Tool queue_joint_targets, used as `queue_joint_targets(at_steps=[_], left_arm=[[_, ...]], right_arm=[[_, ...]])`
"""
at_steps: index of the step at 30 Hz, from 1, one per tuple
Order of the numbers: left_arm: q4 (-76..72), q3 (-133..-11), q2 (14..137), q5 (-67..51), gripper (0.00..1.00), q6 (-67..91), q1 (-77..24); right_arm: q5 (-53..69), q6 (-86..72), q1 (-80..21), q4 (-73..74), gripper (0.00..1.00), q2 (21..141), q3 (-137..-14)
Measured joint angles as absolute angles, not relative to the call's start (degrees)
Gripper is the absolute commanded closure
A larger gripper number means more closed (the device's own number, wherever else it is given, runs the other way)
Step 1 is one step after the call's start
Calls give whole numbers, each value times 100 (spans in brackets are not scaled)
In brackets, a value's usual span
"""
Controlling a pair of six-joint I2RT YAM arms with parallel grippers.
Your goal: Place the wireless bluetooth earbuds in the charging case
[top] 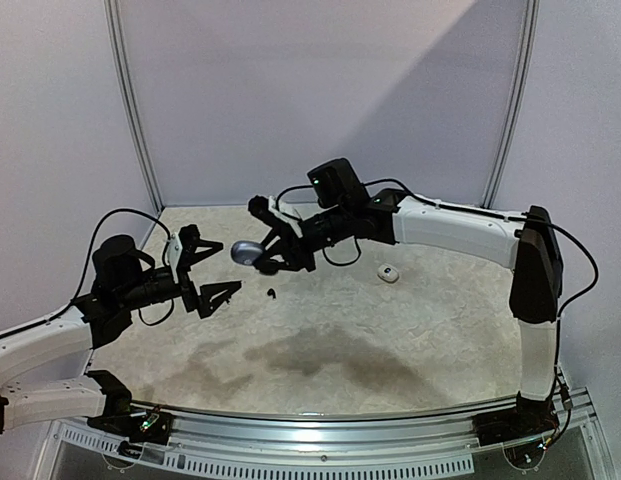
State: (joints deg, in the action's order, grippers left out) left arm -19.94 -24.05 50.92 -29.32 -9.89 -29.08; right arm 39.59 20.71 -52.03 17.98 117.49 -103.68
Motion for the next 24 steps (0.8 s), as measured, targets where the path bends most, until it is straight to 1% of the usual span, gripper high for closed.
queue_joint_targets(at_steps=[3, 8, 13, 19, 20, 22, 23, 24], left_arm=[[-2027, -2405, 5092, -2707, 1, -1002, -2908], [-2032, -2381, 5078, -2467, 1, -1004, -2908], [-2032, -2344, 5070, -2410, 1, -1002, -2910], [-2032, -2344, 5059, -2366, 1, -1002, -2910], [-2032, -2344, 5059, -2364, 1, -1002, -2910], [-2032, -2344, 5059, -2359, 1, -1002, -2910], [-2032, -2344, 5059, -2353, 1, -1000, -2910], [-2032, -2344, 5059, -2351, 1, -1000, -2910]], right_arm=[[3896, 1317, -4729, 1804, 100, 11817, -10475], [3806, -622, -3551, 2064, 100, 12427, -10986], [3975, -2259, -2687, 2287, 100, 13168, -10676], [4088, -3050, -2571, 2615, 100, 13699, -10471], [4108, -3127, -2582, 2637, 98, 13719, -10471], [4134, -3242, -2587, 2659, 84, 13721, -10473], [4136, -3284, -2585, 2659, 76, 13721, -10475], [4134, -3312, -2585, 2663, 70, 13723, -10475]])
